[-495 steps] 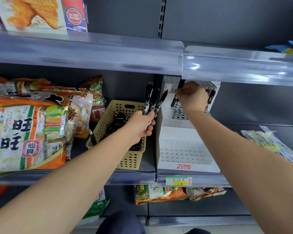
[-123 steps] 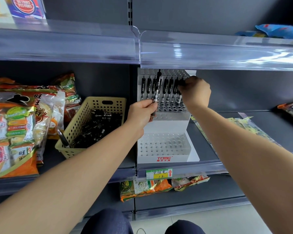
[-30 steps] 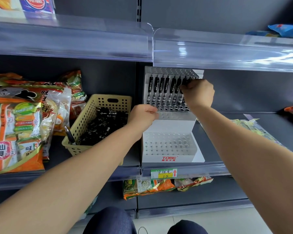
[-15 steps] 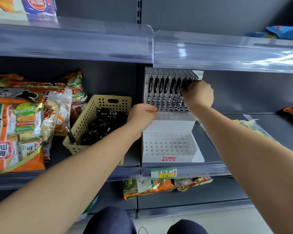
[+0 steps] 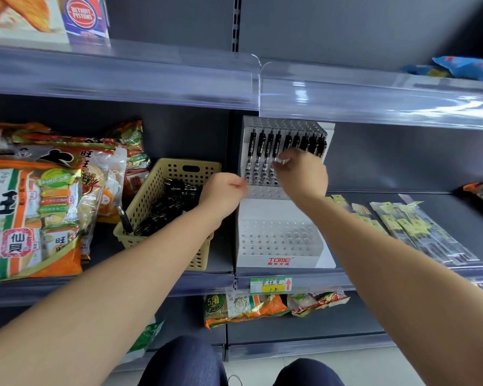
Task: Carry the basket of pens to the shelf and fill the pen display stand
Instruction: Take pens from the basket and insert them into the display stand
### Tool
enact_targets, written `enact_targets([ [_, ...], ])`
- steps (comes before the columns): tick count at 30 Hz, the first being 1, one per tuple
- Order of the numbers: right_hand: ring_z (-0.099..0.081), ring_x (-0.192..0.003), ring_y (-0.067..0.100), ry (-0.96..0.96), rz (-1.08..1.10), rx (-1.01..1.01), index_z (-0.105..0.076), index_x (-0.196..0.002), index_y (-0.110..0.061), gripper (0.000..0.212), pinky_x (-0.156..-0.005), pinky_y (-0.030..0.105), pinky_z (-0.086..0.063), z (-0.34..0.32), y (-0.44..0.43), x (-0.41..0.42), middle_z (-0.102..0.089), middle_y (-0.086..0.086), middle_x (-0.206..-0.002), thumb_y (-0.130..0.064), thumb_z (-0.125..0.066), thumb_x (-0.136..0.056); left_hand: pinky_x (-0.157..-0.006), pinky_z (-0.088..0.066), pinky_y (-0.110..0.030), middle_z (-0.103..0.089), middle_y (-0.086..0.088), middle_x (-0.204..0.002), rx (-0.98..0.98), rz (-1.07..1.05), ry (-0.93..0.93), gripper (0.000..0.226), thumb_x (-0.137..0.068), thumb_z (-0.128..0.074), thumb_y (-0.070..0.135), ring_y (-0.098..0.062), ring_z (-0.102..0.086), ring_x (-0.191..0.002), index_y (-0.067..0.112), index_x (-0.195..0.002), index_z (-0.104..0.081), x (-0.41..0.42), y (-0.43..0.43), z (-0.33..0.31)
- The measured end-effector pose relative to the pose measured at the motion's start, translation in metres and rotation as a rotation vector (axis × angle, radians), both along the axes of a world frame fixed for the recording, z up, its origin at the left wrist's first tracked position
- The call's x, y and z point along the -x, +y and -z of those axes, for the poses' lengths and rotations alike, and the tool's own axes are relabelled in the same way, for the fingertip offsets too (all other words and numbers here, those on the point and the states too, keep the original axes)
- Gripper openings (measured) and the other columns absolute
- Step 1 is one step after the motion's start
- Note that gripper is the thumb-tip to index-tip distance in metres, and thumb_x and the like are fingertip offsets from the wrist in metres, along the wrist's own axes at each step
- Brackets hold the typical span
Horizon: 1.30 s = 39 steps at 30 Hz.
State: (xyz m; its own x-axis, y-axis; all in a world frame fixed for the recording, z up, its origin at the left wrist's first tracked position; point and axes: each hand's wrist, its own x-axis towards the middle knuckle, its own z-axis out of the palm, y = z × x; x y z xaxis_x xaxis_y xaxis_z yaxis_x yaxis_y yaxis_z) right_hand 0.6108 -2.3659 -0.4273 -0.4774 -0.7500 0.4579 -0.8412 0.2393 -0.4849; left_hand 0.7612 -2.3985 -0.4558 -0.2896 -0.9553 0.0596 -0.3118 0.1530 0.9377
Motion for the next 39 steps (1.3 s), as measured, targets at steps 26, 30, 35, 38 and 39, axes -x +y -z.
enact_targets([
  [26,-0.061,-0.096,0.027,0.166,-0.381,-0.403,-0.073,-0.095,-0.014,0.016,-0.080,0.033,-0.053,0.060,-0.046,-0.112,-0.070,0.005,-0.098,-0.021,-0.067,-0.083,-0.100,-0.040,-0.031,-0.039,-0.007,-0.150,-0.063,0.253,-1.034,0.067,-0.087,-0.068,0.035,-0.027,-0.043,-0.132,0.021,-0.146,-0.038,-0.103,-0.046,0.034],
  [30,-0.061,-0.093,0.028,0.179,-0.379,-0.392,-0.073,-0.092,-0.013,0.013,-0.077,0.033,-0.053,0.064,-0.051,-0.111,-0.069,0.005,-0.093,-0.020,-0.066,-0.084,-0.098,-0.040,-0.027,-0.043,-0.002,-0.148,-0.011,0.367,-1.148,0.057,-0.089,-0.064,0.038,-0.025,-0.044,-0.129,0.025,-0.141,-0.047,-0.102,-0.053,0.030],
  [35,-0.061,-0.088,0.027,0.161,-0.355,-0.353,-0.073,-0.088,-0.013,0.015,-0.068,0.028,-0.048,0.068,-0.055,-0.109,-0.069,0.006,-0.089,-0.022,-0.061,-0.088,-0.083,-0.044,-0.032,-0.055,-0.003,-0.131,0.194,0.254,-1.182,0.047,-0.089,-0.058,0.050,-0.026,-0.053,-0.115,0.030,-0.132,-0.055,-0.102,-0.058,0.040],
  [38,-0.061,-0.086,0.027,0.111,-0.338,-0.294,-0.073,-0.089,-0.010,0.022,-0.068,0.027,-0.045,0.064,-0.056,-0.109,-0.069,0.009,-0.088,-0.019,-0.053,-0.093,-0.088,-0.044,-0.036,-0.053,-0.005,-0.136,0.256,0.186,-1.135,0.049,-0.094,-0.048,0.051,-0.026,-0.053,-0.119,0.030,-0.138,-0.048,-0.102,-0.062,0.046],
  [39,-0.061,-0.086,0.027,0.091,-0.334,-0.276,-0.073,-0.090,-0.008,0.023,-0.068,0.028,-0.045,0.063,-0.056,-0.108,-0.068,0.009,-0.089,-0.017,-0.051,-0.093,-0.090,-0.042,-0.037,-0.054,-0.005,-0.135,0.287,0.180,-1.143,0.048,-0.096,-0.045,0.050,-0.026,-0.052,-0.120,0.029,-0.138,-0.049,-0.101,-0.063,0.047],
])
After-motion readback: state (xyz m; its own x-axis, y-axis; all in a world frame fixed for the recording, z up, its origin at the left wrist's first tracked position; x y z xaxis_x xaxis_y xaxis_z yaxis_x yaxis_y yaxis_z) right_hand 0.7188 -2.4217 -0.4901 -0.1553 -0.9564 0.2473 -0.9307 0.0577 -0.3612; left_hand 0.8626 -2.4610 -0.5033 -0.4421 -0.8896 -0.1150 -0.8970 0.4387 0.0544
